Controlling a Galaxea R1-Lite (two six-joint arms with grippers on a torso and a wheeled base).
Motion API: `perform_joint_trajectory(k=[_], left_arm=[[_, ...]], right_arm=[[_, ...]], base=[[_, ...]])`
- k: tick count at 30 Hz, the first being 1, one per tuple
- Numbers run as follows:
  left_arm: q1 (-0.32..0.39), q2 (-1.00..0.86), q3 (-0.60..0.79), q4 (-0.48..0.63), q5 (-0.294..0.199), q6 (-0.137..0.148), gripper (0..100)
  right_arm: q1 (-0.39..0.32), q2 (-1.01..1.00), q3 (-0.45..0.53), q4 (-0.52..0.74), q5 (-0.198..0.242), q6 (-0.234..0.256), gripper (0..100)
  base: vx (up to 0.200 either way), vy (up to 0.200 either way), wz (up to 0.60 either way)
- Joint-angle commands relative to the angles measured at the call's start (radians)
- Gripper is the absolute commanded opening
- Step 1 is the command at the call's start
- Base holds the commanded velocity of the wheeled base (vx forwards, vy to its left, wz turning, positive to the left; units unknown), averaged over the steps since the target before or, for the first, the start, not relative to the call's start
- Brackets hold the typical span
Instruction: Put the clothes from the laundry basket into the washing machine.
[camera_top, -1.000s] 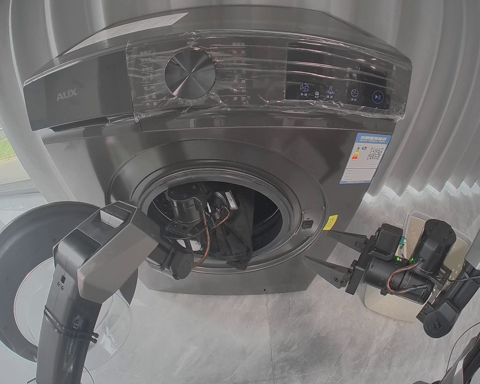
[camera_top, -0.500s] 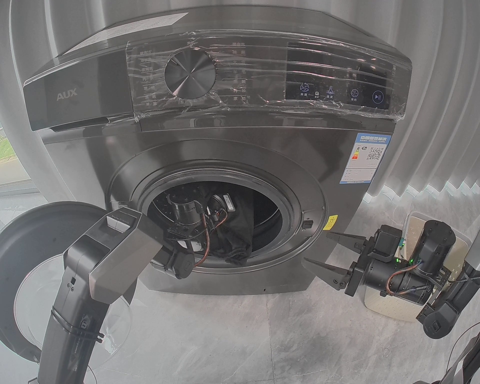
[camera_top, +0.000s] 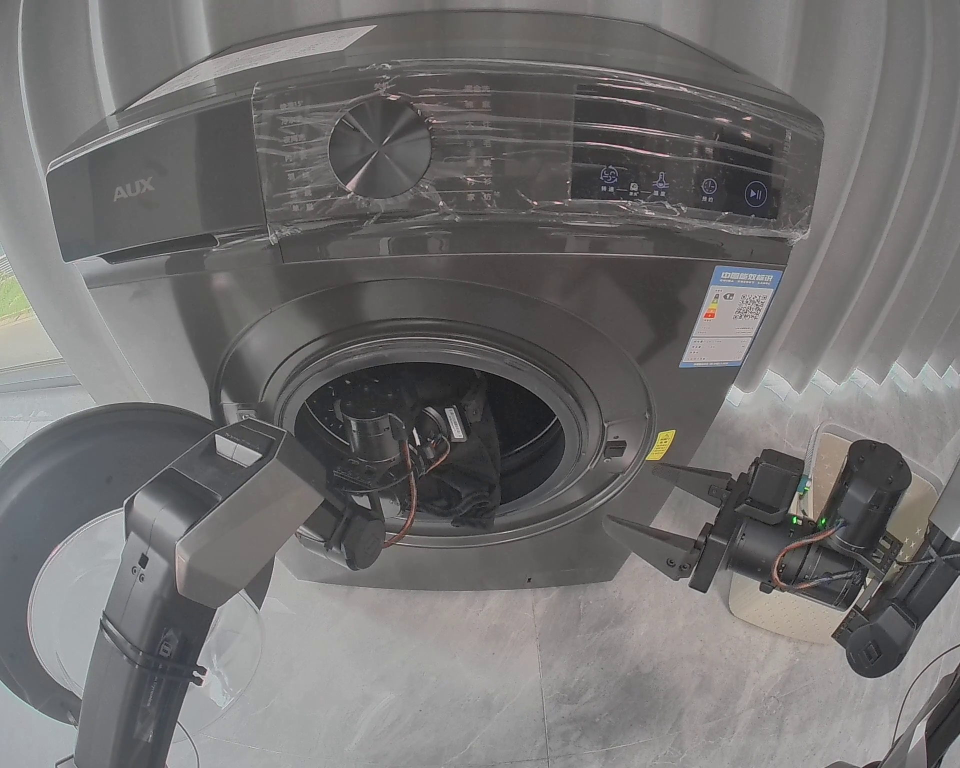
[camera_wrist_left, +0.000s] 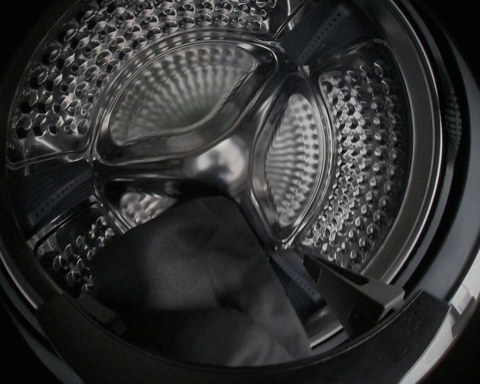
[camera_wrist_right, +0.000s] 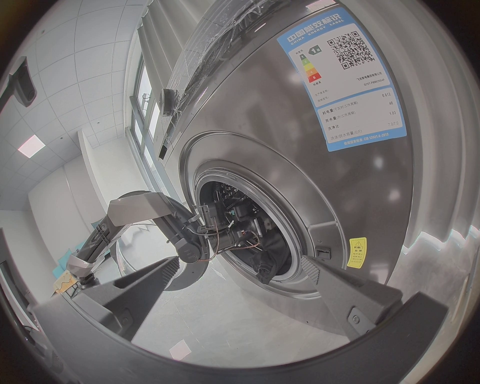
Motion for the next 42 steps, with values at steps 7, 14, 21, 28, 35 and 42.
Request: perform_joint_trajectory(k=[7, 14, 21, 28, 35, 42], left_arm=[[-0.030, -0.115, 0.294, 0.048, -0.031, 0.025, 100], [-0.050, -0.130, 0.386, 0.045, -0.039, 0.052, 100], [-0.061, -0.124, 0.406, 0.040, -0.068, 0.053, 100], [-0.065, -0.083, 0.360, 0.042, -0.082, 0.053, 100], [-0.067, -0.032, 0.335, 0.039, -0.082, 0.059, 0], [-0.065, -0.023, 0.300, 0.034, -0.082, 0.094, 0]], right_arm=[[0.005, 0.000, 0.001, -0.001, 0.000, 0.000, 100], [0.007, 0.002, 0.000, -0.001, 0.000, 0.000, 100], [0.014, 0.000, 0.001, -0.001, 0.000, 0.000, 100], [0.024, 0.006, 0.001, -0.002, 0.000, 0.001, 100], [0.024, 0.005, 0.001, -0.002, 0.000, 0.001, 100], [0.028, 0.005, 0.001, -0.002, 0.000, 0.000, 100]], base=[[0.000, 0.000, 0.00], [0.000, 0.000, 0.00], [0.000, 0.000, 0.00], [0.000, 0.000, 0.00], [0.000, 0.000, 0.00], [0.000, 0.000, 0.00]])
